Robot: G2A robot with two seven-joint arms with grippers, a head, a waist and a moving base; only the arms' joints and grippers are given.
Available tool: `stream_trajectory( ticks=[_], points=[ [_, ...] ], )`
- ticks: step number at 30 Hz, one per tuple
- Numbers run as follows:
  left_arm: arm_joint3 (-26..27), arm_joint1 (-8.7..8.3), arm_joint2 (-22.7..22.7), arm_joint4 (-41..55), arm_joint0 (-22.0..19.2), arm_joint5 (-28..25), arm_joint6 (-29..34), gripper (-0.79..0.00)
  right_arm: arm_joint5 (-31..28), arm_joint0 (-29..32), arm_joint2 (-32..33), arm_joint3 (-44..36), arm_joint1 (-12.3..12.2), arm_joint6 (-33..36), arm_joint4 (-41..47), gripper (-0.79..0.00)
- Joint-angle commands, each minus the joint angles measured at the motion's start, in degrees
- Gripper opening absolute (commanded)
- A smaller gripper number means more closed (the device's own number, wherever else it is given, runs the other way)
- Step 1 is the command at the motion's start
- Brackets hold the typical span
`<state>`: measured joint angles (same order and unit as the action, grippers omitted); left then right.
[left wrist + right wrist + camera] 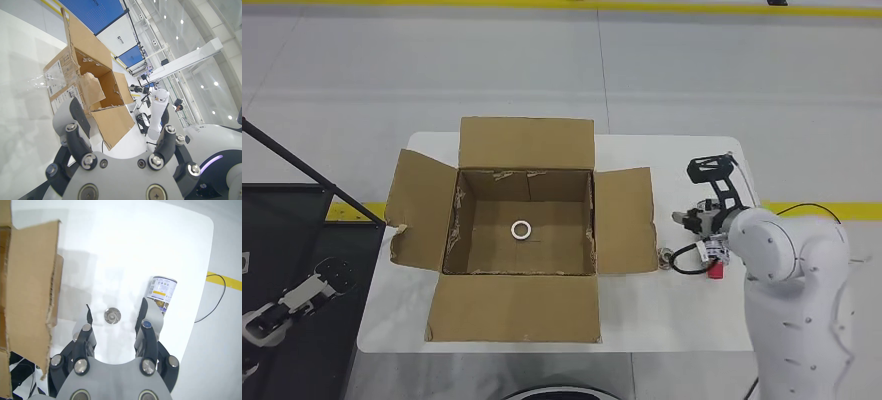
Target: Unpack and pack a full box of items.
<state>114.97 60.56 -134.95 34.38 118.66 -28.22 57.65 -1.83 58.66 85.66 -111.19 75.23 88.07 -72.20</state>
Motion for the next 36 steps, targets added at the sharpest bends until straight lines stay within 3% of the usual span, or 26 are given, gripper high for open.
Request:
stream_trajectory(
  ticks=[1, 5, 17, 36],
  points=[
    [0.0, 0.0, 0.0, 0.0, 0.0, 0.0, 0.0, 0.0, -0.4, 0.8, 0.1, 1.0, -0.3, -0.1, -1.6, -0.329],
    [0.0, 0.0, 0.0, 0.0, 0.0, 0.0, 0.0, 0.0, -1.4, 2.0, 0.0, 3.1, -0.8, -0.1, -1.8, -0.406],
    [0.0, 0.0, 0.0, 0.0, 0.0, 0.0, 0.0, 0.0, 0.3, 4.2, -3.8, 6.9, -1.5, -0.1, 1.6, -0.397],
    [0.0, 0.0, 0.0, 0.0, 0.0, 0.0, 0.0, 0.0, 3.6, 1.3, -7.1, 15.5, -1.6, -1.7, 3.2, -0.44]
  ],
)
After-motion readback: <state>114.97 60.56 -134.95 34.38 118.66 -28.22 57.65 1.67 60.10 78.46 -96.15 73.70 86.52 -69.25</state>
